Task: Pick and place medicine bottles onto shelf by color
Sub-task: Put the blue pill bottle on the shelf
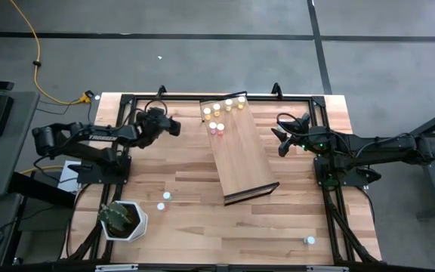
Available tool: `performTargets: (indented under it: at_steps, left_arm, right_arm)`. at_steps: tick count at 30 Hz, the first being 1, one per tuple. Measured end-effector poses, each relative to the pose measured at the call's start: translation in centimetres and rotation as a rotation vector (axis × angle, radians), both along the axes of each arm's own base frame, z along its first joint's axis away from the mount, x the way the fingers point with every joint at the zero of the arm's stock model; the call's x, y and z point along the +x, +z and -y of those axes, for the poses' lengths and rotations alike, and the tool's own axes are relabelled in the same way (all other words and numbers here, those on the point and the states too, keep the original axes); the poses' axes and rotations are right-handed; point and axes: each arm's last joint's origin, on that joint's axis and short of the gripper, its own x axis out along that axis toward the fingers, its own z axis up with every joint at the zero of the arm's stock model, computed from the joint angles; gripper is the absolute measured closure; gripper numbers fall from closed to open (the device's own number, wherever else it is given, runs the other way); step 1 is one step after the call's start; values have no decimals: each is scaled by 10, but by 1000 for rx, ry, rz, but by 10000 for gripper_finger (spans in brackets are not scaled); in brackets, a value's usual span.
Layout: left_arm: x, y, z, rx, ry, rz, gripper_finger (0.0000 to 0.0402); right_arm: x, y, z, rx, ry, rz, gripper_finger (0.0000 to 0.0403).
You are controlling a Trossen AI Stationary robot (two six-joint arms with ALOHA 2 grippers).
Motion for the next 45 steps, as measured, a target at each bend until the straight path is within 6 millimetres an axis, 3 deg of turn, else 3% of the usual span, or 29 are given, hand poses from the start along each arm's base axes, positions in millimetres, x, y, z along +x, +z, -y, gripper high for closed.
performTargets:
  at_steps: [6, 14, 27, 38, 45]
  left_arm:
    - [-4, -10, -10, -33, 77, 21, 139]
    - [-2, -20, -20, -88, 55, 85, 140]
    - [-2, -26, -23, -149, 33, 108, 141]
    - [-2, -28, -21, -199, -9, 107, 198]
    - [-7, -16, -16, -207, -24, 122, 226]
  right_arm:
    - [0, 0, 0, 0, 0, 0, 237]
    - [0, 0, 0, -2, 1, -2, 237]
    - [0, 0, 0, -2, 0, -2, 237]
    - [0, 0, 0, -3, 1, -2, 237]
    - [0, 0, 0, -3, 0, -2, 237]
